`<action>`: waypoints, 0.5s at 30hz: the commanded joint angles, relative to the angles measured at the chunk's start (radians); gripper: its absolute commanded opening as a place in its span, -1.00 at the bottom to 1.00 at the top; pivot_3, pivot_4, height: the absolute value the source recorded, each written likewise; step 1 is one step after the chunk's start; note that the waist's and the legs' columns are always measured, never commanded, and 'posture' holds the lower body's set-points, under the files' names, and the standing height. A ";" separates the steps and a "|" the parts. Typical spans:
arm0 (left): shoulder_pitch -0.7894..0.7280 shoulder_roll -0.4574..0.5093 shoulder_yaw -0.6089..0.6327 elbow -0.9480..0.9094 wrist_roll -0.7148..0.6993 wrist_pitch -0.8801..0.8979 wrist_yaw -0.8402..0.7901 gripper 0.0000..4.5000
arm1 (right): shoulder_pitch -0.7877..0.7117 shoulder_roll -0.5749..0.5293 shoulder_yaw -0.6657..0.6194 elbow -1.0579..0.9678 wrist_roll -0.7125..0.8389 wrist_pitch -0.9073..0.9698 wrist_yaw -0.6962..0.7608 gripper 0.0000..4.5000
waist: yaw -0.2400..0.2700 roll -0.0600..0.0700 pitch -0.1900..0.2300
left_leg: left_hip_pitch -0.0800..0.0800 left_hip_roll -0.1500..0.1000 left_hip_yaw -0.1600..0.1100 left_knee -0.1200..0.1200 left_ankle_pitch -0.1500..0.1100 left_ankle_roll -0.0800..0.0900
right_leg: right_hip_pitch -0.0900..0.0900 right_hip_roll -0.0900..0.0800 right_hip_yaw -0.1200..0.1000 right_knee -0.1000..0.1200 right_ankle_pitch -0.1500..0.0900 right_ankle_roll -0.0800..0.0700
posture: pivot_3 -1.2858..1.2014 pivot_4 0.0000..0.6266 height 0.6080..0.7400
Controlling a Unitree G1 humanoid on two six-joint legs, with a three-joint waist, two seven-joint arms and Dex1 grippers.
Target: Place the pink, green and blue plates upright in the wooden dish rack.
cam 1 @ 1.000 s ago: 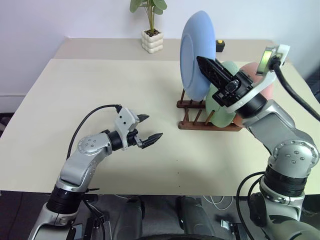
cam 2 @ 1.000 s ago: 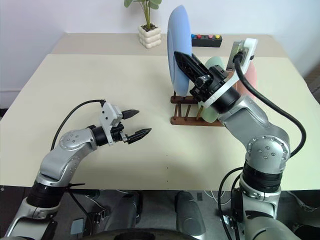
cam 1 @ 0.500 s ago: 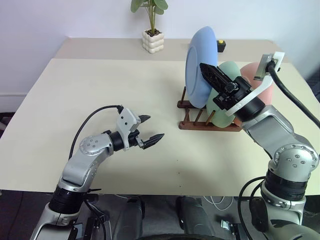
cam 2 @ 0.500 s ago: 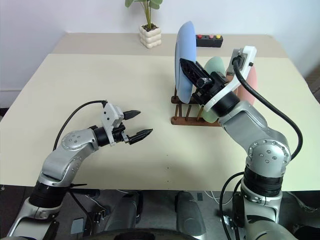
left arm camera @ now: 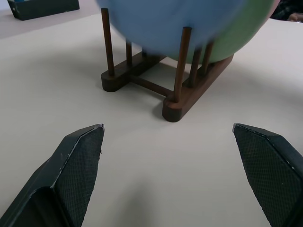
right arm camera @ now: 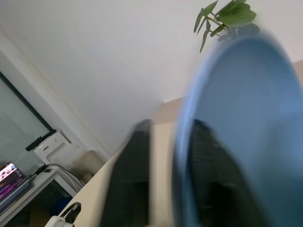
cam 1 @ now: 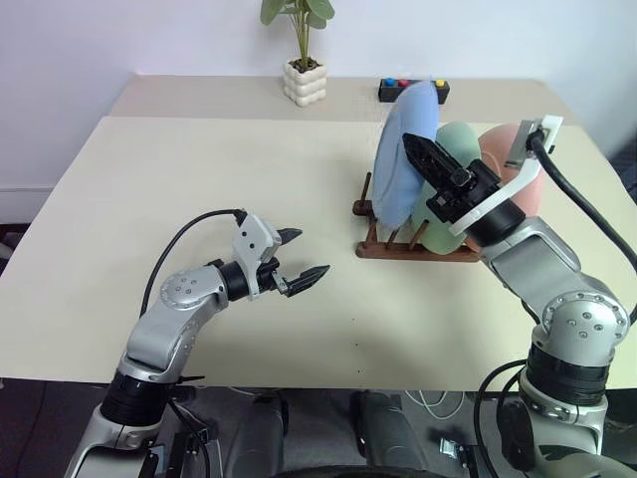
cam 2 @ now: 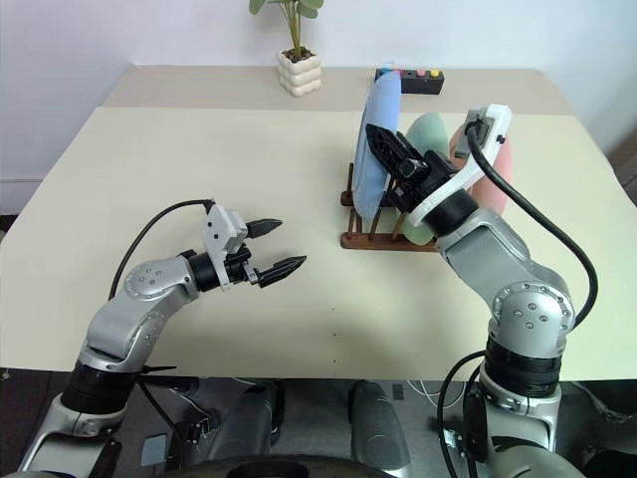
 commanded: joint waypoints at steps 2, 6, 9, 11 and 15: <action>-0.009 -0.002 0.025 -0.032 -0.007 -0.026 0.002 1.00 | 0.005 -0.007 -0.003 -0.021 0.019 -0.020 0.009 0.62 | 0.000 0.000 0.000 | 0.000 0.000 0.000 0.000 0.000 0.000 | 0.000 0.000 0.000 0.000 0.000 0.000 | 0.03 -0.52 0.85; -0.008 -0.002 0.025 -0.033 -0.008 -0.024 0.002 1.00 | 0.005 -0.014 -0.002 -0.021 0.016 -0.019 0.015 0.99 | 0.000 0.000 0.000 | 0.000 0.000 0.000 0.000 0.000 0.000 | 0.000 0.000 0.000 0.000 0.000 0.000 | 0.03 -0.52 0.85; -0.010 -0.004 0.024 -0.033 -0.008 -0.022 0.004 1.00 | -0.005 -0.036 -0.008 -0.017 0.000 -0.018 0.026 0.99 | 0.000 0.000 0.000 | 0.000 0.000 0.000 0.000 0.000 0.000 | 0.000 0.000 0.000 -0.001 0.000 0.000 | 0.03 -0.52 0.85; -0.010 -0.004 0.023 -0.033 -0.007 -0.022 0.004 1.00 | -0.020 -0.044 -0.009 -0.009 -0.001 -0.020 0.025 0.99 | 0.000 0.000 0.000 | 0.000 0.000 0.000 0.000 0.000 0.000 | 0.000 0.000 0.000 -0.001 0.000 0.000 | 0.03 -0.52 0.85; -0.010 -0.006 0.022 -0.034 -0.007 -0.022 0.005 1.00 | -0.055 -0.055 0.000 0.001 -0.024 -0.025 0.034 0.99 | 0.000 0.000 0.000 | 0.000 0.000 0.000 0.000 0.000 0.000 | 0.000 0.000 0.000 -0.001 0.000 0.000 | 0.03 -0.52 0.85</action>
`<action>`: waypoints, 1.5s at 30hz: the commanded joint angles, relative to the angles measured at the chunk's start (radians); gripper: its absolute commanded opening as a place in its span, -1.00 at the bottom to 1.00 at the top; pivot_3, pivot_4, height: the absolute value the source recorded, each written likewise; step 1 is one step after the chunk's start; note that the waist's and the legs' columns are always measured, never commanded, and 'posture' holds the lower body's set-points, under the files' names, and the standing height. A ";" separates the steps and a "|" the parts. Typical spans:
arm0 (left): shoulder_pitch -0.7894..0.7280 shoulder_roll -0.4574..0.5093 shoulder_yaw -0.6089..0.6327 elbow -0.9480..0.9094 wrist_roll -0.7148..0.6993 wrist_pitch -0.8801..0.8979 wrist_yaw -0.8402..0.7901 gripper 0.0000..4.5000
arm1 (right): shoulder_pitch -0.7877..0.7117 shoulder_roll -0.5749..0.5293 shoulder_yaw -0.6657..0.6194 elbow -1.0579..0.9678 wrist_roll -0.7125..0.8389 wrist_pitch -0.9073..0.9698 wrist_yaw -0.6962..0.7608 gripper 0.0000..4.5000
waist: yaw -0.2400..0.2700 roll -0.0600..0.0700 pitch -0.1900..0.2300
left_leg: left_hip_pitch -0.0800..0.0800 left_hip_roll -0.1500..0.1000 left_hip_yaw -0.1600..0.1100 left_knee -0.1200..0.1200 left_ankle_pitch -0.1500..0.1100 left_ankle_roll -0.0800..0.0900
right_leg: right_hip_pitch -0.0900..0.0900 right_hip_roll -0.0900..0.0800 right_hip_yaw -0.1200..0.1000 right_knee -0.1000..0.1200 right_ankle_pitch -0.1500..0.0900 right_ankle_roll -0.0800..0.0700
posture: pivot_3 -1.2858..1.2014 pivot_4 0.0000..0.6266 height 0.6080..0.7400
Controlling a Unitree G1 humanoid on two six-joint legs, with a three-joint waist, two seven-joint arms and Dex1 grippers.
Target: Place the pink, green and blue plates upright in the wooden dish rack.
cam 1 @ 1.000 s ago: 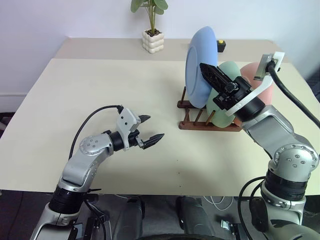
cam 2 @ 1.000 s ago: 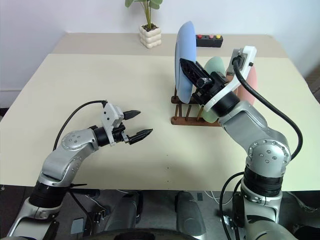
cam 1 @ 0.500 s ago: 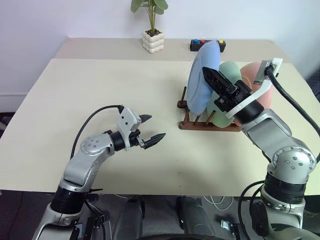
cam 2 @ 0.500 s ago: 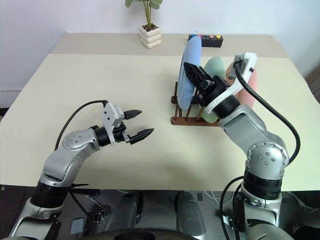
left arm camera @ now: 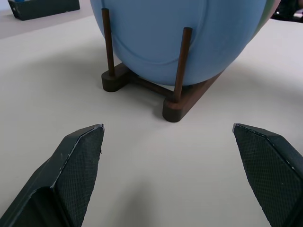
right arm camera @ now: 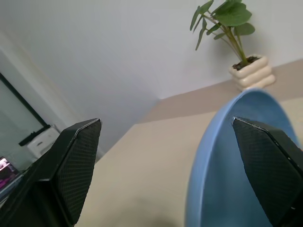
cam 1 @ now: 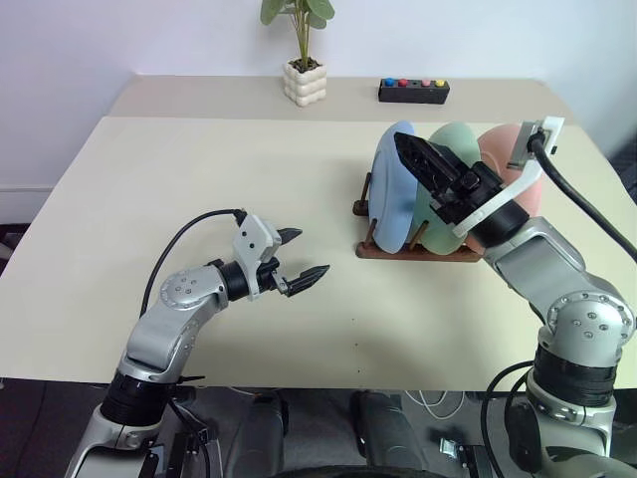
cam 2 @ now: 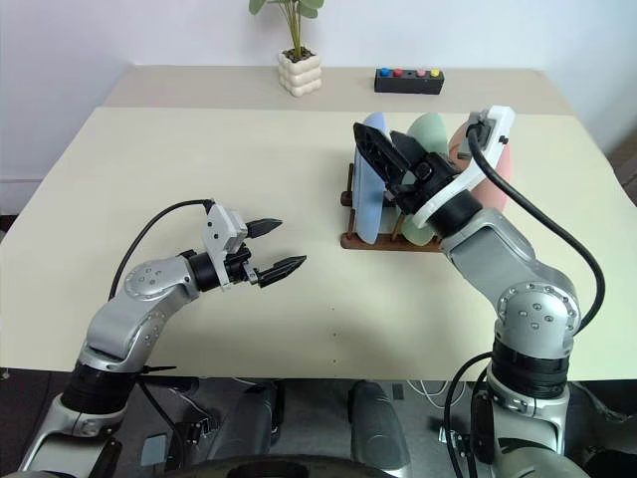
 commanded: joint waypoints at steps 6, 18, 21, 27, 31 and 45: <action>-0.010 -0.008 0.021 -0.035 -0.009 -0.021 0.005 1.00 | -0.113 -0.038 0.034 -0.024 -0.068 -0.017 0.037 0.99 | 0.000 0.000 0.000 | 0.000 0.000 0.000 0.000 0.000 0.000 | 0.000 0.000 0.000 0.000 0.000 0.000 | 0.03 -0.52 0.85; -0.011 -0.022 0.031 -0.023 -0.002 -0.033 0.020 1.00 | -0.022 -0.352 -0.169 -0.072 -0.333 -0.171 0.434 0.99 | 0.014 0.000 0.000 | -0.002 0.000 0.000 0.000 0.000 0.000 | 0.000 0.000 0.000 -0.002 0.000 0.000 | 0.03 -0.52 0.85; -0.022 -0.027 0.032 0.008 0.006 -0.047 0.018 1.00 | 0.165 -0.429 -0.379 -0.001 -0.329 -0.183 0.607 0.99 | 0.015 -0.001 0.000 | -0.002 -0.001 0.001 0.001 -0.001 0.001 | 0.001 -0.001 0.000 -0.003 0.000 0.000 | 0.03 -0.52 0.85; -0.050 -0.038 0.032 0.089 0.031 -0.097 0.019 1.00 | 0.463 -0.394 -0.587 0.114 -0.348 -0.223 0.788 0.99 | -0.001 0.001 0.000 | 0.001 0.000 0.003 0.001 -0.001 0.002 | 0.002 0.000 0.002 -0.002 0.000 0.001 | 0.03 -0.52 0.85; -0.062 -0.041 0.039 0.148 0.060 -0.136 0.029 1.00 | 0.604 -0.328 -0.588 0.230 -0.470 -0.314 0.836 0.99 | 0.003 0.000 -0.001 | 0.001 0.000 0.003 0.002 -0.001 0.002 | 0.002 0.000 0.003 -0.002 -0.001 0.001 | 0.03 -0.52 0.85; 0.032 -0.032 0.107 0.259 0.143 -0.248 0.119 1.00 | 0.559 -0.222 -0.338 0.579 -0.770 -0.592 0.871 0.99 | 0.001 0.004 -0.001 | 0.002 0.000 0.006 0.001 -0.001 0.002 | 0.002 0.000 0.005 -0.002 -0.001 0.001 | 0.03 -0.52 0.85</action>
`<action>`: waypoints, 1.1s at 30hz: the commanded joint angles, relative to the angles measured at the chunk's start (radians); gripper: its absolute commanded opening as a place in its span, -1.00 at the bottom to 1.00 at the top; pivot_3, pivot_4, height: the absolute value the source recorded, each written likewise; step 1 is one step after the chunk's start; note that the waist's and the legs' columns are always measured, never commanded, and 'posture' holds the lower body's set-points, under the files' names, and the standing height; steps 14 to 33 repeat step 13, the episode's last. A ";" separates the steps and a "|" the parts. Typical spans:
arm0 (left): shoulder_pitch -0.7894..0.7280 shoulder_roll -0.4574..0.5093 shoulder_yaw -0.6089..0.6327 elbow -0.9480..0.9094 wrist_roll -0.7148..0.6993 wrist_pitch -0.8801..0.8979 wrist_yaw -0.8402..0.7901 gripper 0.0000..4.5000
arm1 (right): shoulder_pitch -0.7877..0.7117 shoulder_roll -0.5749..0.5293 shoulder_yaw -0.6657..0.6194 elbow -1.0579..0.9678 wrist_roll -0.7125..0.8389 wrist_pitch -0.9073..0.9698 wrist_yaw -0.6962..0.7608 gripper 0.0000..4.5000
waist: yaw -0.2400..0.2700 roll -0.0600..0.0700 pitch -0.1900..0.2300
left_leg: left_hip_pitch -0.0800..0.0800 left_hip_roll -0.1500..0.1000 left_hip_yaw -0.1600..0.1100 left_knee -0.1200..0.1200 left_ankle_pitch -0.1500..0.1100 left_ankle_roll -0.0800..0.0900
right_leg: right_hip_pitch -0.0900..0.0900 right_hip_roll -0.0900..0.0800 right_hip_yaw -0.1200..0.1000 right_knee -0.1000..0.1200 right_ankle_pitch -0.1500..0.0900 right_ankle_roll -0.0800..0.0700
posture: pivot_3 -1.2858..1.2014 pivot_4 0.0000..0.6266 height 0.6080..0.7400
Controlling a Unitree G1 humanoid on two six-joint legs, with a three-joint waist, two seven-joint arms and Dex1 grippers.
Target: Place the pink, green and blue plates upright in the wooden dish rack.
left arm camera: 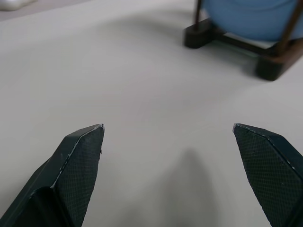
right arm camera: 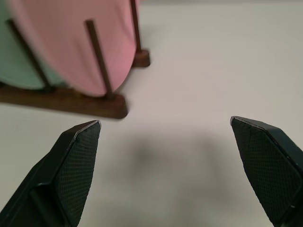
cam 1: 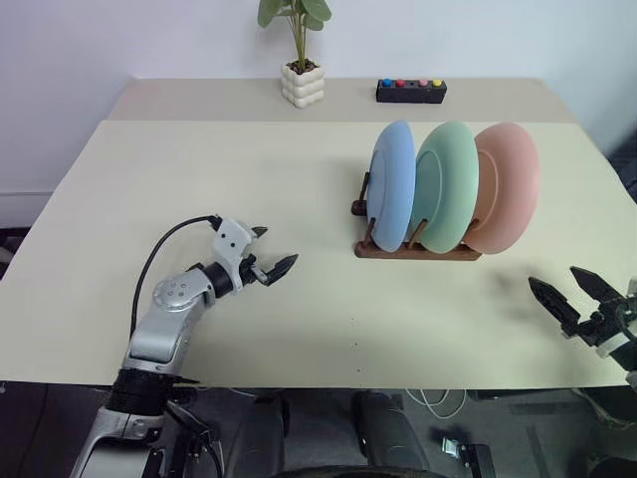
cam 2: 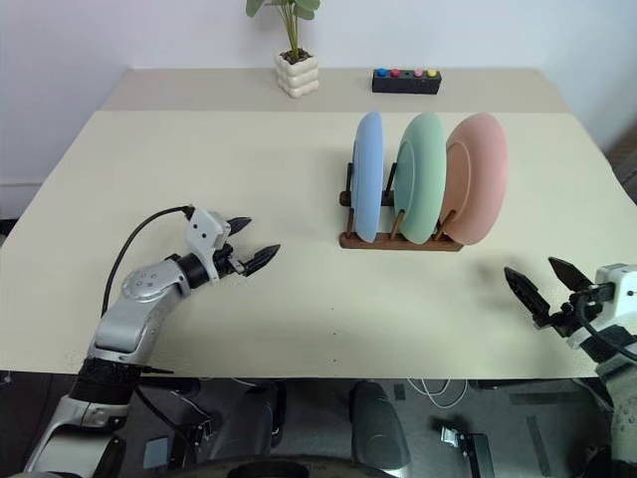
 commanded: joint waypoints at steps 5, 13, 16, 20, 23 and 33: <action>0.046 -0.005 0.034 -0.054 0.021 -0.012 0.059 1.00 | -0.077 0.000 0.038 0.110 -0.054 -0.100 -0.007 0.99 | 0.004 0.000 0.000 | 0.000 0.000 0.000 0.000 0.000 0.000 | 0.000 0.000 0.000 0.000 0.000 0.001 | 0.03 -0.52 0.85; 0.067 -0.030 0.046 -0.097 0.017 0.001 0.106 1.00 | -0.142 -0.025 0.064 0.186 -0.062 -0.120 0.007 0.99 | 0.002 0.000 0.000 | 0.000 0.000 0.000 0.000 0.000 0.000 | 0.001 0.000 0.000 0.000 0.000 0.001 | 0.03 -0.52 0.85; 0.067 -0.030 0.046 -0.097 0.017 0.001 0.106 1.00 | -0.142 -0.025 0.064 0.186 -0.062 -0.120 0.007 0.99 | 0.002 0.000 0.000 | 0.000 0.000 0.000 0.000 0.000 0.000 | 0.001 0.000 0.000 0.000 0.000 0.001 | 0.03 -0.52 0.85; 0.067 -0.030 0.046 -0.097 0.017 0.001 0.106 1.00 | -0.142 -0.025 0.064 0.186 -0.062 -0.120 0.007 0.99 | 0.002 0.000 0.000 | 0.000 0.000 0.000 0.000 0.000 0.000 | 0.001 0.000 0.000 0.000 0.000 0.001 | 0.03 -0.52 0.85; 0.067 -0.030 0.046 -0.097 0.017 0.001 0.106 1.00 | -0.142 -0.025 0.064 0.186 -0.062 -0.120 0.007 0.99 | 0.002 0.000 0.000 | 0.000 0.000 0.000 0.000 0.000 0.000 | 0.001 0.000 0.000 0.000 0.000 0.001 | 0.03 -0.52 0.85; 0.067 -0.030 0.046 -0.097 0.017 0.001 0.106 1.00 | -0.142 -0.025 0.064 0.186 -0.062 -0.120 0.007 0.99 | 0.002 0.000 0.000 | 0.000 0.000 0.000 0.000 0.000 0.000 | 0.001 0.000 0.000 0.000 0.000 0.001 | 0.03 -0.52 0.85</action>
